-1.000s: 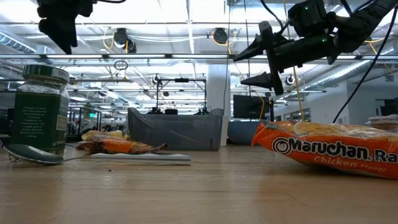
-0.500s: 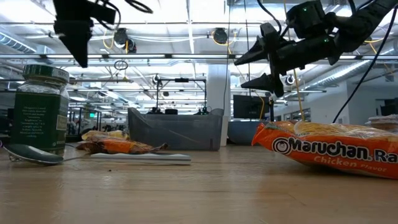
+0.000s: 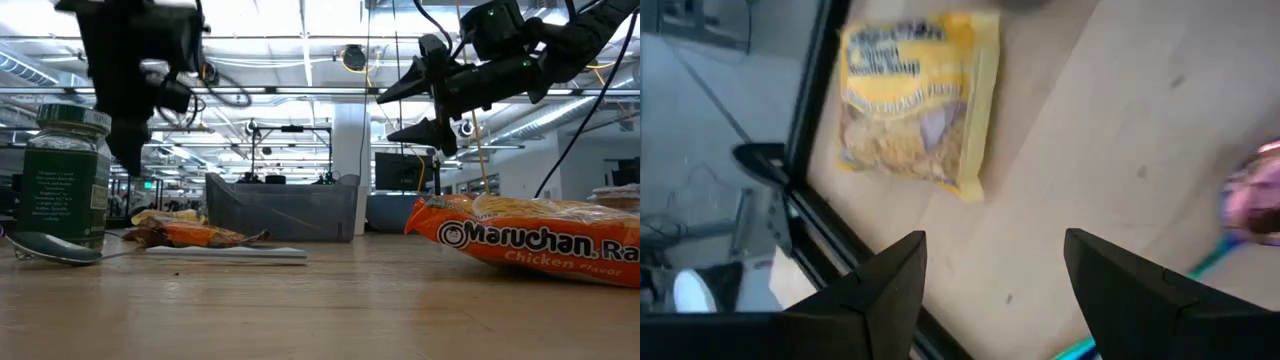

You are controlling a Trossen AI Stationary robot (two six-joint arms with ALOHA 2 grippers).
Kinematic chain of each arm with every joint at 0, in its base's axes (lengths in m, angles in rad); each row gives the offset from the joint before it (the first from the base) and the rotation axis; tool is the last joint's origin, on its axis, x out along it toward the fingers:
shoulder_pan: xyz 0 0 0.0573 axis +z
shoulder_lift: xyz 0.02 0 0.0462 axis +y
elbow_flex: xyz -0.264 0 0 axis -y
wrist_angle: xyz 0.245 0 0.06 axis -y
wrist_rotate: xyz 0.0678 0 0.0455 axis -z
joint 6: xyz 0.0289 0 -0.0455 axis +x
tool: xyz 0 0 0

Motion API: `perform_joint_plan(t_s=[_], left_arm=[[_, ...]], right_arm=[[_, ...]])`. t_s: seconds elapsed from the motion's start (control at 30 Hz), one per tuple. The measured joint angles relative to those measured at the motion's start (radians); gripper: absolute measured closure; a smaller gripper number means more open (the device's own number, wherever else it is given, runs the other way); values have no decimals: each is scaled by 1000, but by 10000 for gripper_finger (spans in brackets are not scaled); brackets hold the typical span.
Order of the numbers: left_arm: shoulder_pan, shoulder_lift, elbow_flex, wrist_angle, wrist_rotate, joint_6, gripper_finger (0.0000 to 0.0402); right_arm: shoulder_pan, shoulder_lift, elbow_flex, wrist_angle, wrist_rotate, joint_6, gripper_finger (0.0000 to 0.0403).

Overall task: Pick & Place Food Item
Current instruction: Put the yellow noodle pack into the white bin

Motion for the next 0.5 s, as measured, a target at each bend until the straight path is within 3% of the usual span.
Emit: perform_joint_plan(t_s=[0.23,0.5], left_arm=[[90,-14,-54,230,87,185,156],[252,-18,-145,389,228,267,156]], right_arm=[[-20,0,0,0,3,26,81],[-35,0,0,5,33,70,81]])
